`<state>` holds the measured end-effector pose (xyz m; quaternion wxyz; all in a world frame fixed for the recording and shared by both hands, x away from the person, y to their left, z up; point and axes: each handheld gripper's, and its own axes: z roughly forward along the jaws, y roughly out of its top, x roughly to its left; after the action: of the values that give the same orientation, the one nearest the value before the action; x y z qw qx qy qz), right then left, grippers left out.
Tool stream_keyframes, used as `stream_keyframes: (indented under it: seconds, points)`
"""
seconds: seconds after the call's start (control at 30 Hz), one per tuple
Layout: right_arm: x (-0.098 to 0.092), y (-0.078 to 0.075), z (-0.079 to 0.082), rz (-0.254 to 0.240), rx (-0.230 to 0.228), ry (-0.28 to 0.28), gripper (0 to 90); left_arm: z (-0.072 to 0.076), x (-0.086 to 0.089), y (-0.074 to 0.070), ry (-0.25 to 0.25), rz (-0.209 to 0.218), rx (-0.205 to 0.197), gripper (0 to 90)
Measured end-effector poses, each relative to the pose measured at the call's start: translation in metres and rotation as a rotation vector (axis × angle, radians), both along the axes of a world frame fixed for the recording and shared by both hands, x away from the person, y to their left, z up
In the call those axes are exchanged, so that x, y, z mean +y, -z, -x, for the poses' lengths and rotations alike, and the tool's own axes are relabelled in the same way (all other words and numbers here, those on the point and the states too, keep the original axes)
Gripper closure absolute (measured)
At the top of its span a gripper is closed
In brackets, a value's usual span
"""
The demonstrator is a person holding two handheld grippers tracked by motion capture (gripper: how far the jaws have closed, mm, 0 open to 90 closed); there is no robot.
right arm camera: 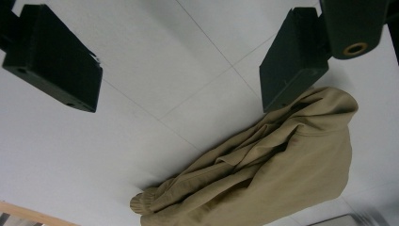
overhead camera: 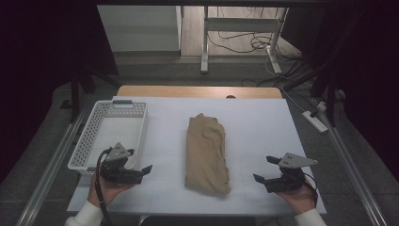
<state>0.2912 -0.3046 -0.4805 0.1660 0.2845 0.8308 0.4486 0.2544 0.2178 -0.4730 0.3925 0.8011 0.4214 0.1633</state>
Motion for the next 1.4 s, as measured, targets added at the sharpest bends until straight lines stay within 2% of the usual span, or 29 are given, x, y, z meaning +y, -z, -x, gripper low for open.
stream_keyframes:
  seconds: [0.53, 1.4]
  points:
    - [-0.0022, 0.0026, 0.0052, 0.015, 0.014, -0.002, 13.8, -0.0051, -0.0047, -0.0026, 0.017, 0.005, -0.013, 8.7]
    - [0.0063, 0.0040, 0.0010, 0.036, 0.007, -0.025, 13.9, -0.0003, -0.0018, -0.0002, 0.009, 0.012, -0.007, 9.2]
